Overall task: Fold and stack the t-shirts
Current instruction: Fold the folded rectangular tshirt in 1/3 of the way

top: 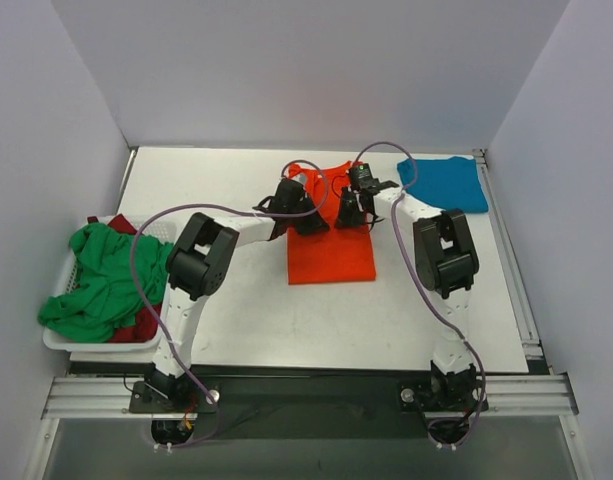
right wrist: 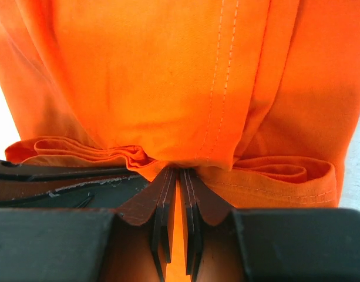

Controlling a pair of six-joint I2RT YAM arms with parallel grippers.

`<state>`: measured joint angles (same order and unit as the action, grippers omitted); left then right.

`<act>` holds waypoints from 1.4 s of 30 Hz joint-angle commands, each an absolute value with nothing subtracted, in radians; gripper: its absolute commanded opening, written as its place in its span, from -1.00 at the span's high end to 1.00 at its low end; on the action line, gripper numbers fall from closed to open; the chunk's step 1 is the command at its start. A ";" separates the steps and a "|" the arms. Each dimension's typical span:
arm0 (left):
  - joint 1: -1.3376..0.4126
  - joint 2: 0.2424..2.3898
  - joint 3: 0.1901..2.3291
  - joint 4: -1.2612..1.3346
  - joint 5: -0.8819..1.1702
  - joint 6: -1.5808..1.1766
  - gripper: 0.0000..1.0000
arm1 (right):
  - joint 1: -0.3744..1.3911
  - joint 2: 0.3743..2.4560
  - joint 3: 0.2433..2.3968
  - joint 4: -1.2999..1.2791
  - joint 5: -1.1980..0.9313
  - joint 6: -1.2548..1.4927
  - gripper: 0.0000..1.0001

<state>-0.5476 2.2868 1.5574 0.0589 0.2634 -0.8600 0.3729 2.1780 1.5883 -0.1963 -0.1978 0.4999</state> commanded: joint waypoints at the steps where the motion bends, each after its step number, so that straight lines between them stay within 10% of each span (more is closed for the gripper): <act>1: -0.551 2.280 1.477 -0.029 0.155 -0.859 0.99 | 0.374 2.171 1.520 -0.233 -0.153 0.506 0.77; 26: -0.795 1.755 0.683 0.255 0.012 -0.999 1.00 | 0.549 1.631 0.697 0.066 -0.158 0.699 0.78; 42: -0.721 1.548 0.637 0.137 -0.029 -0.913 0.93 | 0.479 1.434 0.683 0.003 -0.247 0.710 0.74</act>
